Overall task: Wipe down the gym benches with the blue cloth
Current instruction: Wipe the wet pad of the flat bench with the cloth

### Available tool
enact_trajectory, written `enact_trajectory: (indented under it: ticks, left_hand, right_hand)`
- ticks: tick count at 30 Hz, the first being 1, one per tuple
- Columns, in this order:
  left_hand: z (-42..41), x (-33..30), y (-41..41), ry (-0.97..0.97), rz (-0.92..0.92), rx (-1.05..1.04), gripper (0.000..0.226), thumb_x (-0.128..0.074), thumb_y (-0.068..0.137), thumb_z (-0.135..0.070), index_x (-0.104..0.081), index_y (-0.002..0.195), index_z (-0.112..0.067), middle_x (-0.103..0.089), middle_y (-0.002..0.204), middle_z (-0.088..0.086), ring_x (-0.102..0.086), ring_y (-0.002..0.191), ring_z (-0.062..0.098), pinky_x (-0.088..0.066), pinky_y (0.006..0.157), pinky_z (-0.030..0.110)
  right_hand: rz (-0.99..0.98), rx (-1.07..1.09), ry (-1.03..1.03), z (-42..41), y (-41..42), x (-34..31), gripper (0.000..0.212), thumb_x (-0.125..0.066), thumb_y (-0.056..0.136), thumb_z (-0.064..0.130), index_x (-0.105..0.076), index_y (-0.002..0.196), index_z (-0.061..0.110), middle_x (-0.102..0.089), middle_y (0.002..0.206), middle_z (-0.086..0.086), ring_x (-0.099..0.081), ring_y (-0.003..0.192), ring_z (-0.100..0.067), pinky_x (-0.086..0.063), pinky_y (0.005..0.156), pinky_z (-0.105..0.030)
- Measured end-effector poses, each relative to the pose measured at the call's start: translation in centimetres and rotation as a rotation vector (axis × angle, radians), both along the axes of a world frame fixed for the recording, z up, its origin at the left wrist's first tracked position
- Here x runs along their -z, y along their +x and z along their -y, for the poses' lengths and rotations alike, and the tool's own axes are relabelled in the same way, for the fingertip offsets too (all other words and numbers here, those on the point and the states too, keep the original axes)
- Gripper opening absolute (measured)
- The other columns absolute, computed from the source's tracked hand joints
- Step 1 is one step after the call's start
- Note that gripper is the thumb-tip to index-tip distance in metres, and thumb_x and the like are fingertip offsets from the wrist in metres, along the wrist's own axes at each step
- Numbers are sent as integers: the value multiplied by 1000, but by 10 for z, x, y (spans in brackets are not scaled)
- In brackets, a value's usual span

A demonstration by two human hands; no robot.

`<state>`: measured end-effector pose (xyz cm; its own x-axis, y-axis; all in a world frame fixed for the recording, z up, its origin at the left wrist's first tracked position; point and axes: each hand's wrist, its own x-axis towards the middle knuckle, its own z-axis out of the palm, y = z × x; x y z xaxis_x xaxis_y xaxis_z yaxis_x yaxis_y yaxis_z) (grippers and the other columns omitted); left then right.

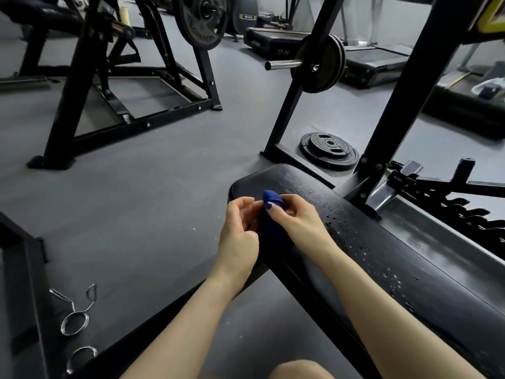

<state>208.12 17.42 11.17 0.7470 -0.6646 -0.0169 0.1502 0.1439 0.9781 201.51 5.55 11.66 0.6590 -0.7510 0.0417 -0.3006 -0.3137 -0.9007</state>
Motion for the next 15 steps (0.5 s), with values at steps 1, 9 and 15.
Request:
enact_trajectory:
  ticks: [1,9,15]
  left_hand:
    - [-1,2,1,-5,9,11,67,-24,75,26,-50,119,-18,-62,117,-3,-63,98,-5,-49,75,10]
    - [-6,54,36,320,865,8,72,-40,75,21,-52,136,-14,-41,148,-5,-25,142,4,-23,118,29]
    - [-3,80,48,374,1100,166,85,-45,74,16,-31,149,-19,-21,158,-11,-3,147,3,-6,122,34]
  right_hand:
    - [-14,7,-8,2,1,1,22,-71,85,26,-62,104,23,-70,95,6,-66,88,-10,-54,83,-28]
    - [-91,-4,-327,46,14,-36,33,-63,84,16,-50,112,29,-63,99,10,-65,77,-9,-56,64,-25]
    - [-292,-387,-715,71,80,-23,33,-61,80,10,-61,113,15,-59,106,-3,-57,98,-21,-41,83,-23]
